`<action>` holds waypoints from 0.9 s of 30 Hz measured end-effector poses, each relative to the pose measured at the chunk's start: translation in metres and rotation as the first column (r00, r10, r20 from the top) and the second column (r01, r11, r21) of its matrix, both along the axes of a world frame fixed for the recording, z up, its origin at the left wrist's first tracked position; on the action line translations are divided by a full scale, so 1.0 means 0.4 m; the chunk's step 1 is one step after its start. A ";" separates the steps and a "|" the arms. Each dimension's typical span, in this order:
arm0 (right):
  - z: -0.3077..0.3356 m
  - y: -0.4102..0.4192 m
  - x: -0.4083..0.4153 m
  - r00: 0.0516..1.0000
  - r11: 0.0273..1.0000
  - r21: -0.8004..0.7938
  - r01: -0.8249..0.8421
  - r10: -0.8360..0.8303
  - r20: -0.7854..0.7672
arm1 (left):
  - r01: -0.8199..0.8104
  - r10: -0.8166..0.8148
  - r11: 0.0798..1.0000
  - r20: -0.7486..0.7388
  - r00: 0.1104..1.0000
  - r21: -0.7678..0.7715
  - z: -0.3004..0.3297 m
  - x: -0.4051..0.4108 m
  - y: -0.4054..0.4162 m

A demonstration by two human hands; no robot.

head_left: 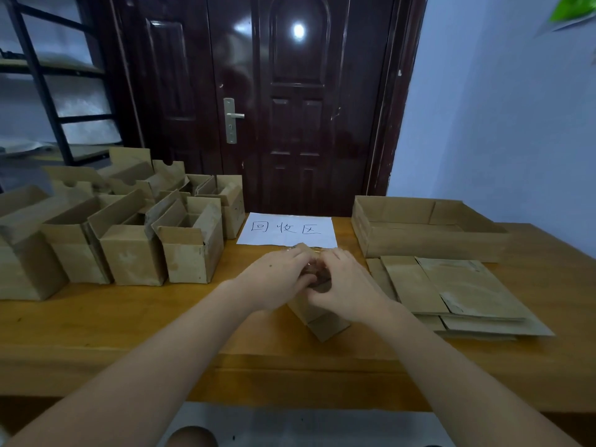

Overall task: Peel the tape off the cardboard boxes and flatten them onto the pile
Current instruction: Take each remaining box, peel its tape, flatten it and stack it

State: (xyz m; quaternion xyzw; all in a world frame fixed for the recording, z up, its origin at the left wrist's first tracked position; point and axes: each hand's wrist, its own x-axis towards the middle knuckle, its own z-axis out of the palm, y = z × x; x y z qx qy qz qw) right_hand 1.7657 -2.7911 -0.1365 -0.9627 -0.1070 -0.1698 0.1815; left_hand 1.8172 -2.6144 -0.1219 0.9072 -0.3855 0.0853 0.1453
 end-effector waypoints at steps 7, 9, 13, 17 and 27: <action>0.018 -0.046 0.004 0.982 0.988 0.117 -0.104 0.121 -0.147 | -0.154 0.158 0.984 -0.038 0.987 0.087 0.027 0.057 0.025; 0.020 -0.055 0.011 0.987 0.995 0.081 -0.061 0.072 -0.142 | -0.162 0.190 0.976 -0.212 0.959 0.143 0.033 0.061 0.020; 0.013 -0.048 0.023 0.996 0.999 0.022 0.043 -0.041 -0.073 | -0.259 0.270 0.944 -0.031 0.962 0.205 0.043 0.047 0.015; -0.012 -0.026 0.033 0.987 0.990 0.071 0.122 -0.129 0.099 | -0.292 0.266 0.936 0.151 0.952 0.196 0.041 0.016 -0.002; -0.010 0.008 0.008 0.999 0.798 0.602 0.026 -0.033 0.000 | -0.138 0.113 0.974 -0.142 0.983 -0.179 -0.018 0.010 -0.021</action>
